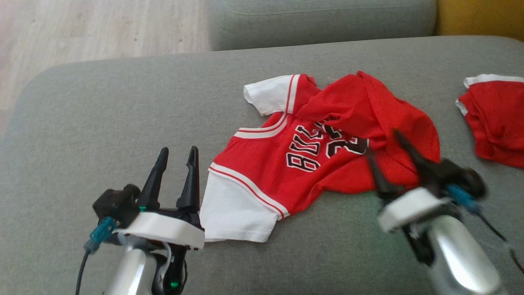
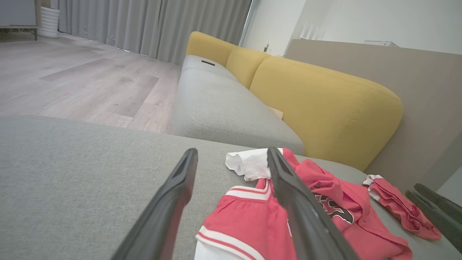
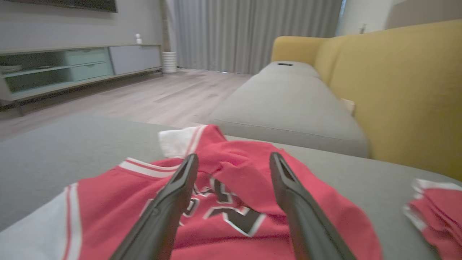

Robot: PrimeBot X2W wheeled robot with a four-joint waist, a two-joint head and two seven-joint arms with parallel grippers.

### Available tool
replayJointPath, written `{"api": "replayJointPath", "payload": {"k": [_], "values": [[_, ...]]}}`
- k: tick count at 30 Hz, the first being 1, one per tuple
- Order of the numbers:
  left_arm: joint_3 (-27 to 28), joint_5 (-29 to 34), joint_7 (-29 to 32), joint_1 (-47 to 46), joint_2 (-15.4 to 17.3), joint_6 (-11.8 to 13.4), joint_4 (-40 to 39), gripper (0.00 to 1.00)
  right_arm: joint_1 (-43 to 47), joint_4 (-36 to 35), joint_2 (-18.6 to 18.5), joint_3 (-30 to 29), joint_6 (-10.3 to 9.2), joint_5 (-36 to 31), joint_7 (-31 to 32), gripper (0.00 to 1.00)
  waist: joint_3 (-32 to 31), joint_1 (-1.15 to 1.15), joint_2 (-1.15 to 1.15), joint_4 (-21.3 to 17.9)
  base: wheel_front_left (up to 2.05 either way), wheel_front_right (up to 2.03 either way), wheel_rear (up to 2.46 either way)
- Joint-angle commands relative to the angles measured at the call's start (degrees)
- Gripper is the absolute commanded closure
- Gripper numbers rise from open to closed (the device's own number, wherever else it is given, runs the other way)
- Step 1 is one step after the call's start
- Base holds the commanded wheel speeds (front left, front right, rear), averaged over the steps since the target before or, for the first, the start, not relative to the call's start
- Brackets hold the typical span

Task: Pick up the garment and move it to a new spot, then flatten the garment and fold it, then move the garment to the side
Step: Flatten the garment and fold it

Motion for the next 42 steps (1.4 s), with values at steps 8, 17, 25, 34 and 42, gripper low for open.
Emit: {"api": "replayJointPath", "payload": {"k": [8, 17, 25, 34, 42], "values": [[1.7, 0.3, -0.4, -1.5, 0.2, -0.1, -2.2, 0.0, 11.2, -5.8, 5.3, -19.2, -0.05, -4.7, 2.6, 0.0, 0.6, 0.0, 0.0, -2.2, 0.0, 0.0, 0.0], [1.1, 0.7, -0.4, -2.5, 0.2, -0.7, -1.8, 0.0, 10.3, -0.8, 5.9, -22.2, -0.05, 2.3, 4.2, 0.0, 2.7, 0.0, 0.0, -2.0, 0.0, 0.0, 0.0], [0.7, 0.8, -0.4, -3.8, 0.2, -0.9, -1.3, 0.0, 5.9, 6.5, 5.9, -23.0, -0.05, 6.0, 4.2, 0.0, 5.1, 0.0, 0.0, -0.2, 0.0, 0.0, 0.0], [1.0, 1.1, -0.4, -4.3, 0.2, -1.2, -1.0, 0.0, 2.1, 14.9, 5.9, -22.8, -0.05, 6.4, 3.6, 0.93, 6.0, 0.0, 0.0, 0.7, 0.0, 0.0, 0.0], [1.4, 0.9, -0.4, -3.6, 0.2, -1.0, -0.8, 0.0, 1.6, 16.1, 5.9, -25.3, -0.05, -0.5, 3.1, 1.0, 4.3, 0.0, 0.0, -1.1, 0.0, 0.0, 0.0]]}}
